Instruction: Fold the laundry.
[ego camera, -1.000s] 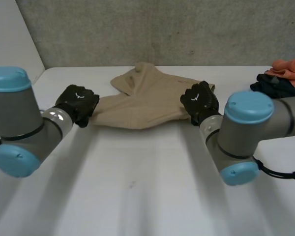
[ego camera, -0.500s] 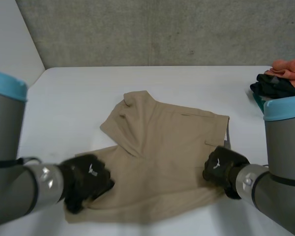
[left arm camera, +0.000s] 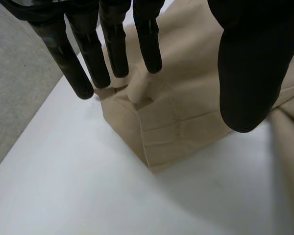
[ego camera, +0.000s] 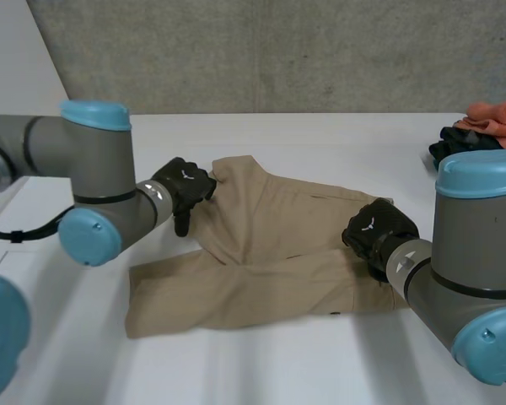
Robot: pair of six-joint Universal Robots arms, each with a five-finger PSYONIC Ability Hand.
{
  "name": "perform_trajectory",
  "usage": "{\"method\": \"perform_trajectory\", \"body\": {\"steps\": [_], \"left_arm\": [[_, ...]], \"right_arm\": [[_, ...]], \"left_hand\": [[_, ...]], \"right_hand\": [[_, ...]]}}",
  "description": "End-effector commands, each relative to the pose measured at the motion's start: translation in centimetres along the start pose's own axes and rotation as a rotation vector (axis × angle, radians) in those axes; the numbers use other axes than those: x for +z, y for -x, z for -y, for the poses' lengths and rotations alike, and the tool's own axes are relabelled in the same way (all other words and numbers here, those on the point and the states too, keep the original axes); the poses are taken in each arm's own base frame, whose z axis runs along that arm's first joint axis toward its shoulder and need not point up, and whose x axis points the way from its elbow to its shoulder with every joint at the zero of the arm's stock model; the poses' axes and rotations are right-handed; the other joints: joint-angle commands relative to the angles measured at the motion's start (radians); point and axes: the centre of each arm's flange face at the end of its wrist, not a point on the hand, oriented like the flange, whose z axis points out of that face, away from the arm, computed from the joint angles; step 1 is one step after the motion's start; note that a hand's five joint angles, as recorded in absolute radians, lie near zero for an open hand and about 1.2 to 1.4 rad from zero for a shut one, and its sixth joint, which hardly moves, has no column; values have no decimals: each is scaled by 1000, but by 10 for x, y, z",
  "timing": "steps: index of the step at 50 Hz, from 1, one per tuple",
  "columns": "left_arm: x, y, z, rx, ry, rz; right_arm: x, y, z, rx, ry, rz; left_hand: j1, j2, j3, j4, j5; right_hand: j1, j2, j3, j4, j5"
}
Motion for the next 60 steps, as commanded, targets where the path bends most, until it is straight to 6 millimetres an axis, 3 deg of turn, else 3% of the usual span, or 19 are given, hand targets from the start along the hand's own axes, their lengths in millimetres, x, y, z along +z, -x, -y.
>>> {"method": "perform_trajectory", "body": {"steps": [1, 8, 9, 15, 21, 22, 24, 25, 26, 32, 37, 43, 51, 56, 57, 58, 59, 60], "left_arm": [[25, -3, -12, 23, 2, -2], [39, -6, -25, 62, 19, 3], [40, -5, -26, 83, 29, 16], [27, 13, -25, 149, 165, 173], [6, 11, -25, 181, 333, 294], [3, 7, -20, 179, 319, 276], [0, 1, -17, 174, 305, 251], [-3, -1, -13, 164, 292, 239], [-6, 0, -10, 155, 282, 240], [-33, 19, 11, 37, 222, 277], [-59, 19, 21, -71, 172, 220], [-88, -8, 17, -176, 150, 11], [-92, -33, -7, -201, 228, -99], [-86, -40, -19, -199, 272, -124], [-86, -40, -19, -200, 273, -125], [-87, -41, -19, -201, 275, -125], [-88, -39, -19, -203, 275, -122], [-90, -37, -18, -206, 276, -118]], "right_arm": [[2, 1, -3, 3, 8, 0], [2, -1, -4, 8, 8, -8], [2, -2, -4, 8, 8, -10], [0, -1, -2, 6, -2, -11], [-4, 13, 1, -13, -13, 26], [-5, 17, 2, -17, -15, 33], [-5, 20, 3, -22, -21, 39], [-6, 22, 4, -25, -22, 41], [-6, 24, 4, -25, -22, 43], [-7, 21, 7, 1, -35, 9], [-11, 14, 11, 26, -55, -12], [-20, -1, 20, 60, -119, -36], [-33, -27, 28, 94, -198, -79], [-37, -39, 29, 119, -234, -84], [-37, -41, 28, 126, -236, -87], [-36, -42, 28, 130, -235, -87], [-35, -41, 25, 129, -227, -83], [-34, -42, 23, 124, -216, -85]], "left_hand": [[209, 216, 218, 214, 213], [693, 700, 702, 698, 697], [906, 913, 915, 911, 909], [913, 920, 923, 919, 917], [913, 920, 923, 919, 917], [899, 906, 909, 905, 903], [347, 354, 357, 352, 351], [-89, -82, -79, -84, -85], [-172, -165, -162, -166, -168], [-175, -168, -166, -170, -172], [-161, -154, -151, -156, -157], [-35, -28, -26, -30, -31], [-14, -7, -5, -9, -10], [194, 201, 203, 199, 198], [319, 326, 329, 325, 323], [669, 677, 679, 675, 673], [862, 869, 871, 867, 866], [913, 920, 922, 918, 917]], "right_hand": [[285, 220, 207, 198, 211], [285, 220, 207, 198, 211], [285, 220, 207, 198, 211], [285, 220, 207, 198, 211], [285, 220, 207, 198, 211], [285, 220, 207, 198, 211], [285, 220, 207, 198, 211], [285, 220, 207, 198, 211], [285, 220, 207, 198, 211], [285, 220, 207, 198, 211], [285, 220, 207, 198, 211], [285, 220, 207, 198, 211], [285, 220, 207, 198, 211], [285, 220, 207, 198, 211], [285, 220, 207, 198, 211], [285, 220, 207, 198, 211], [285, 220, 207, 198, 211], [285, 220, 207, 198, 211]]}}
